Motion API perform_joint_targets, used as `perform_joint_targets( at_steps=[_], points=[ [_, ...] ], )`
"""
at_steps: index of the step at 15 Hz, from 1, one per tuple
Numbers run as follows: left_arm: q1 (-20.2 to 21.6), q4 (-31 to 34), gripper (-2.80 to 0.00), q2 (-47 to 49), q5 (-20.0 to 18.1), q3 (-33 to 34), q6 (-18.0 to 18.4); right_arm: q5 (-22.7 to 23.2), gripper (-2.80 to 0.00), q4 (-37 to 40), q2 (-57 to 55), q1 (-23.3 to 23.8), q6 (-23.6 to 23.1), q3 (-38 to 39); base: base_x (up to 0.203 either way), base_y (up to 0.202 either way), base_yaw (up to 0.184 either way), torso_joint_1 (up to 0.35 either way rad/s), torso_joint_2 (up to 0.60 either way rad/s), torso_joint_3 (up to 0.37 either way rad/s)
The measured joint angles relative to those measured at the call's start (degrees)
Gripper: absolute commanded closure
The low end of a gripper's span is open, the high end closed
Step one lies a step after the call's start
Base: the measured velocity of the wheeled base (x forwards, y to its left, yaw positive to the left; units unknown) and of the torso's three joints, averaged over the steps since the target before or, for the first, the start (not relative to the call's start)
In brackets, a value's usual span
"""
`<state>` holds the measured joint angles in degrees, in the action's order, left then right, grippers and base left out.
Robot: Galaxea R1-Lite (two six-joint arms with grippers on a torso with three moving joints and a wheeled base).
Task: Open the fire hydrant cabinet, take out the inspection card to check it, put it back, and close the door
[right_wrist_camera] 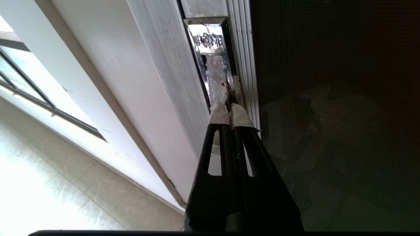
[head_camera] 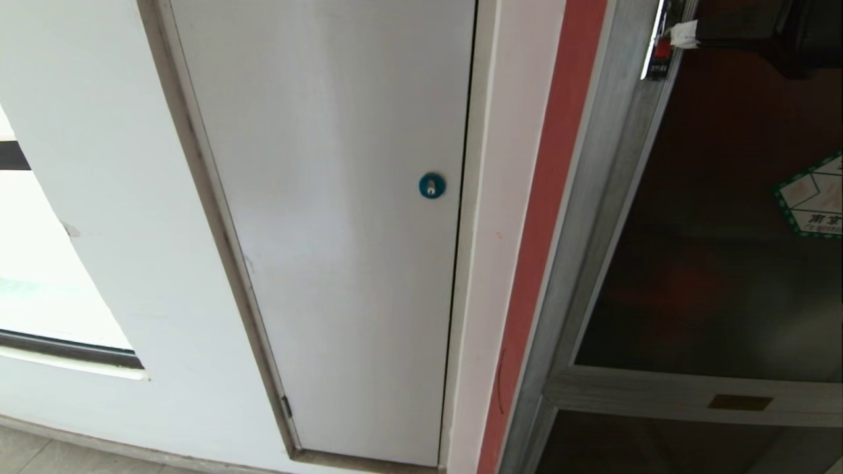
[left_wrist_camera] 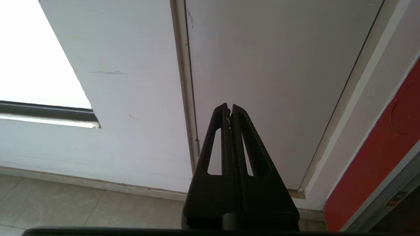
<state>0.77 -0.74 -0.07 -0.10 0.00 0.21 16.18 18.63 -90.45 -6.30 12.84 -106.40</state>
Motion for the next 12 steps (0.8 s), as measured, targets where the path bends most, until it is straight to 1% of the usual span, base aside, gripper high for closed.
perform_joint_targets(
  at_steps=[12],
  points=[
    [0.0,0.0,0.0,0.0,0.0,0.0,0.0,0.7,0.0,-0.2,6.0,-0.9,1.1,1.4,0.0,0.0,0.0,0.0,0.0,0.0]
  ],
)
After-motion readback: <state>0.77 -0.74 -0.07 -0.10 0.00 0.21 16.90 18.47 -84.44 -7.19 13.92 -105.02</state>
